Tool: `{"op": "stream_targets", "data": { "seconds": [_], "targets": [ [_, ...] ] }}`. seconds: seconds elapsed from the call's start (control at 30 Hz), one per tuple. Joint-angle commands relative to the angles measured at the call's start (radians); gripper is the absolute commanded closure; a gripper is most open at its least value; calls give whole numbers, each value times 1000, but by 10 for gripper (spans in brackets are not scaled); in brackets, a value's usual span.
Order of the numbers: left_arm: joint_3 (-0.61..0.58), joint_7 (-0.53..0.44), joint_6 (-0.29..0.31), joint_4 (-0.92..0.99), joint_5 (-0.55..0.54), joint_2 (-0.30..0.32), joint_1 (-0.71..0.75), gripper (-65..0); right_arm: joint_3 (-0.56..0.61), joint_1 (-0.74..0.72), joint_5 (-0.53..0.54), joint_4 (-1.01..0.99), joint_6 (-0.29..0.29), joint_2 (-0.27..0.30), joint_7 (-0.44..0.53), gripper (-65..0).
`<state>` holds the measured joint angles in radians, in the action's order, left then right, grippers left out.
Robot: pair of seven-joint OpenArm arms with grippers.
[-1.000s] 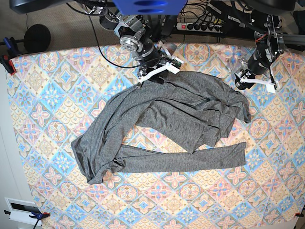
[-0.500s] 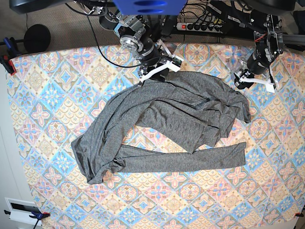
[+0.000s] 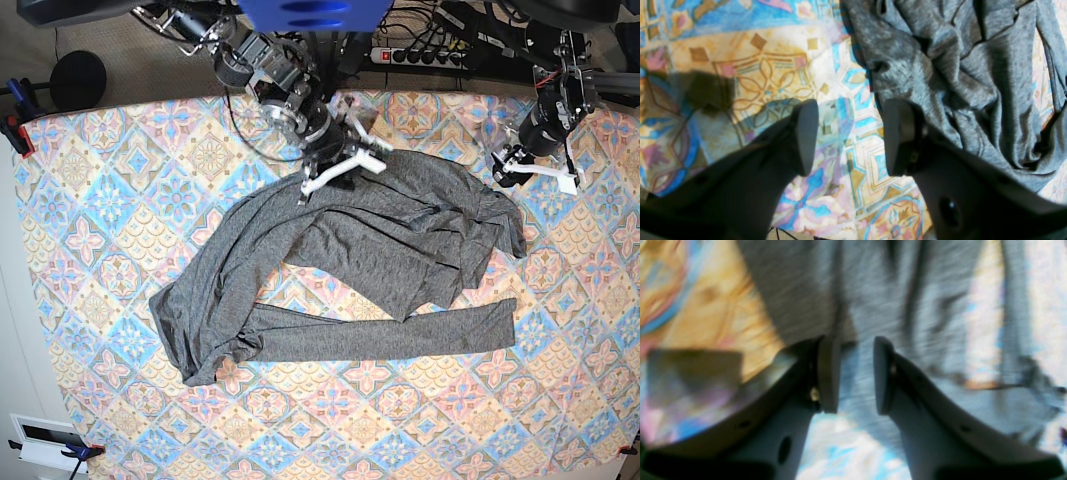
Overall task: Layout the t-shirt on the table in an organized manner, then fold the t-shirt properly
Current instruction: 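Lower the right gripper and grasp the bunched shirt fabric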
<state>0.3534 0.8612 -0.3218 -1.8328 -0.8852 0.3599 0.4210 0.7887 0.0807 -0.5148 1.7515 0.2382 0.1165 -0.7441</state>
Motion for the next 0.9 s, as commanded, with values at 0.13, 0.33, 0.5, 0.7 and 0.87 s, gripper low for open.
{"op": "stream_targets", "data": {
  "seconds": [0.13, 0.33, 0.5, 0.7, 0.87],
  "targets": [
    [6, -12, 6, -14, -2, 12, -3, -311, -4, -9, -8, -31, -7, -4, 21, -164],
    [6, -12, 6, -12, -2, 12, -21, -311, -4, -9, -8, -54, -7, -4, 41, -164],
    [6, -12, 6, -12, -2, 12, -23, -311, -4, -8, -8, -49, -7, -4, 41, -164],
    [6, -12, 6, 31, -4, 11, -24, -311, -2, -6, -8, -45, -7, -4, 41, -164],
    [5, -10, 6, 118, -5, 11, -57, -311, 38, -5, -9, -43, -7, -4, 37, -164]
  ]
}}
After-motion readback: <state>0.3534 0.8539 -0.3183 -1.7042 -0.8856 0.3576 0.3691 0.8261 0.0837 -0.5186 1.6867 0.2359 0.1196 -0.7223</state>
